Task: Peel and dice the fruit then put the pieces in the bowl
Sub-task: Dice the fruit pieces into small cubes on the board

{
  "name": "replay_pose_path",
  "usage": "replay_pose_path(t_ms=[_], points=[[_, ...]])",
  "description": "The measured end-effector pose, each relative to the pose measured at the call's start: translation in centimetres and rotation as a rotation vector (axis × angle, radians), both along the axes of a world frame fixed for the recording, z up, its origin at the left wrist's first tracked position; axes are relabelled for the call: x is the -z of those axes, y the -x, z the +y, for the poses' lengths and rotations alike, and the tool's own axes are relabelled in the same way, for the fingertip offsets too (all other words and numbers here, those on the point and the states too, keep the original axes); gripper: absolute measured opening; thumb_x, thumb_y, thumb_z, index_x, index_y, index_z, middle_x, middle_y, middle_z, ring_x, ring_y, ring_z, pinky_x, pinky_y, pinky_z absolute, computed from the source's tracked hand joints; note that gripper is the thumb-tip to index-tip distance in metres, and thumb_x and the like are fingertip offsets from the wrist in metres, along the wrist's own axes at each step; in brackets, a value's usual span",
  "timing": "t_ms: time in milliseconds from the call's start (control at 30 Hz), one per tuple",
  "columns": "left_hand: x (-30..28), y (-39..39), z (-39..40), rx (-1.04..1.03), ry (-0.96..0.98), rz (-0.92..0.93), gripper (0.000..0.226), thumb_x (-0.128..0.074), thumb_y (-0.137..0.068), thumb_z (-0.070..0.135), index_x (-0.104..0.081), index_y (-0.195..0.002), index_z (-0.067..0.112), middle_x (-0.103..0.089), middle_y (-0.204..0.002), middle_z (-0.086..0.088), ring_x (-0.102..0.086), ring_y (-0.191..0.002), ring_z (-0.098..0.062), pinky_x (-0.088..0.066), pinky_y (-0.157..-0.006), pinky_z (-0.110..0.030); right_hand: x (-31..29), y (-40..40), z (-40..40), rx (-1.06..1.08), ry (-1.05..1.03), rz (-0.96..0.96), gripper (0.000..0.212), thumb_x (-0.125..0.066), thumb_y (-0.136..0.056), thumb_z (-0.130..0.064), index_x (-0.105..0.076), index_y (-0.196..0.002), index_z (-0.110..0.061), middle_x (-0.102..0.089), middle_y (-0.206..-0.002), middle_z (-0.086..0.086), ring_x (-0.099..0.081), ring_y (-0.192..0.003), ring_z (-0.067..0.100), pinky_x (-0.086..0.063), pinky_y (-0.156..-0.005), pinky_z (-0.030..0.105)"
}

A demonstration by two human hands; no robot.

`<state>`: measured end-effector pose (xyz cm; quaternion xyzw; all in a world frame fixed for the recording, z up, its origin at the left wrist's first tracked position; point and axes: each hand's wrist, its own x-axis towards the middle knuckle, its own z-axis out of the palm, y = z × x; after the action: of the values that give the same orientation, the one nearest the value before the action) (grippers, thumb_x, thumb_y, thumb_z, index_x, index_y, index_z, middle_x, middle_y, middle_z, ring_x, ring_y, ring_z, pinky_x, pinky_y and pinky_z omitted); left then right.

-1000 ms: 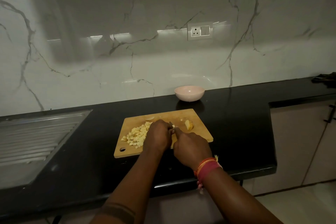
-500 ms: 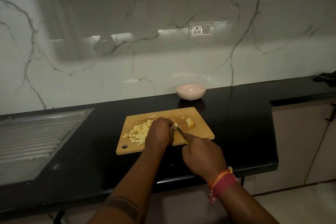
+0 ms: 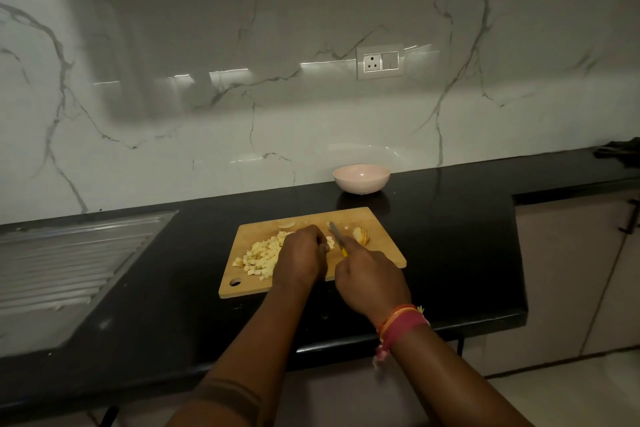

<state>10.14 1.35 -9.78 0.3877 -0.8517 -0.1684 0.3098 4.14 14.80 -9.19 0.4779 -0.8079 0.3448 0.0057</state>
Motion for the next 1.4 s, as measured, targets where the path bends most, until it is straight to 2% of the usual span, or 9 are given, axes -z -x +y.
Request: replay_pose_path(t_ms=[233,367,567,633,833,900,1033,1200,1400], points=[[0.1,0.2,-0.2,0.069,0.118,-0.109,0.025,-0.064,-0.092,0.01,-0.078,-0.109,0.023,-0.072,-0.1,-0.001,-0.067,-0.091,-0.017,-0.052,-0.073,-0.029,0.6,-0.2,0.5,0.028,-0.022,0.045,0.06,-0.044,-0.097,-0.033,-0.03,-0.155,-0.037,-0.058,-0.078,-0.005,-0.056,-0.067,0.013,-0.045,-0.055,0.027],[0.0,0.2,-0.1,0.022,0.091,-0.074,0.029,-0.064,-0.097,0.018,-0.068,-0.126,0.018,-0.067,-0.119,-0.002,-0.064,-0.108,-0.021,-0.05,-0.09,-0.032,0.6,0.0,0.3,0.029,-0.034,0.077,0.057,-0.044,-0.098,-0.034,-0.032,-0.154,-0.036,-0.057,-0.078,-0.006,-0.055,-0.066,0.012,-0.038,-0.051,0.026],[-0.1,0.2,-0.3,0.003,-0.01,-0.015,0.008,-0.069,-0.095,0.019,-0.075,-0.099,0.022,-0.073,-0.103,0.003,-0.065,-0.089,-0.013,-0.05,-0.078,-0.027,0.5,0.0,-0.1,-0.012,-0.069,0.134,0.055,-0.043,-0.098,-0.033,-0.036,-0.152,-0.036,-0.067,-0.092,-0.001,-0.06,-0.075,0.015,-0.045,-0.058,0.028],[-0.1,0.2,-0.4,-0.01,-0.017,-0.01,0.008,-0.069,-0.095,0.019,-0.076,-0.096,0.022,-0.074,-0.099,0.003,-0.064,-0.084,-0.011,-0.051,-0.076,-0.026,0.3,0.1,-0.5,-0.027,-0.101,0.14,0.053,-0.043,-0.098,-0.033,-0.038,-0.151,-0.035,-0.068,-0.094,0.0,-0.063,-0.079,0.017,-0.051,-0.064,0.031],[-0.4,0.3,-0.2,-0.013,-0.03,-0.048,0.009,-0.07,-0.095,0.015,-0.076,-0.1,0.018,-0.074,-0.1,0.001,-0.066,-0.086,-0.013,-0.052,-0.077,-0.026,-0.6,0.3,-0.8,-0.063,-0.14,0.096,0.045,-0.046,-0.098,-0.034,-0.05,-0.143,-0.032,-0.068,-0.102,0.001,-0.063,-0.086,0.019,-0.05,-0.07,0.032],[-0.4,0.3,-0.2,-0.025,-0.038,-0.042,0.007,-0.071,-0.094,0.015,-0.076,-0.097,0.02,-0.074,-0.098,0.001,-0.066,-0.085,-0.013,-0.054,-0.078,-0.029,-0.6,0.1,-0.5,-0.064,-0.14,0.106,0.043,-0.046,-0.098,-0.033,-0.052,-0.141,-0.031,-0.068,-0.097,0.0,-0.064,-0.085,0.019,-0.049,-0.069,0.031],[-0.6,0.4,0.0,-0.046,-0.068,-0.03,0.006,-0.071,-0.094,0.019,-0.076,-0.096,0.02,-0.074,-0.096,0.001,-0.063,-0.082,-0.012,-0.05,-0.076,-0.027,0.2,-0.3,1.7,-0.035,-0.091,0.128,0.041,-0.043,-0.097,-0.032,-0.054,-0.137,-0.035,-0.055,-0.069,-0.009,-0.059,-0.066,0.012,-0.043,-0.058,0.027],[-0.7,0.4,0.4,-0.048,-0.059,-0.037,0.005,-0.068,-0.095,0.017,-0.073,-0.097,0.019,-0.072,-0.097,0.0,-0.062,-0.084,-0.013,-0.051,-0.077,-0.029,0.8,-0.6,2.8,0.012,0.007,0.078,0.045,-0.044,-0.095,-0.033,-0.053,-0.14,-0.038,-0.06,-0.069,-0.01,-0.059,-0.061,0.008,-0.052,-0.058,0.028],[-0.5,0.0,0.8,-0.04,-0.057,-0.016,0.023,-0.056,-0.093,0.01,-0.063,-0.113,0.02,-0.068,-0.106,-0.002,-0.062,-0.09,-0.017,-0.05,-0.073,-0.03,0.8,-0.2,2.8,0.033,0.074,-0.064,0.046,-0.047,-0.096,-0.034,-0.053,-0.142,-0.039,-0.06,-0.07,-0.008,-0.056,-0.059,0.009,-0.035,-0.049,0.023]])
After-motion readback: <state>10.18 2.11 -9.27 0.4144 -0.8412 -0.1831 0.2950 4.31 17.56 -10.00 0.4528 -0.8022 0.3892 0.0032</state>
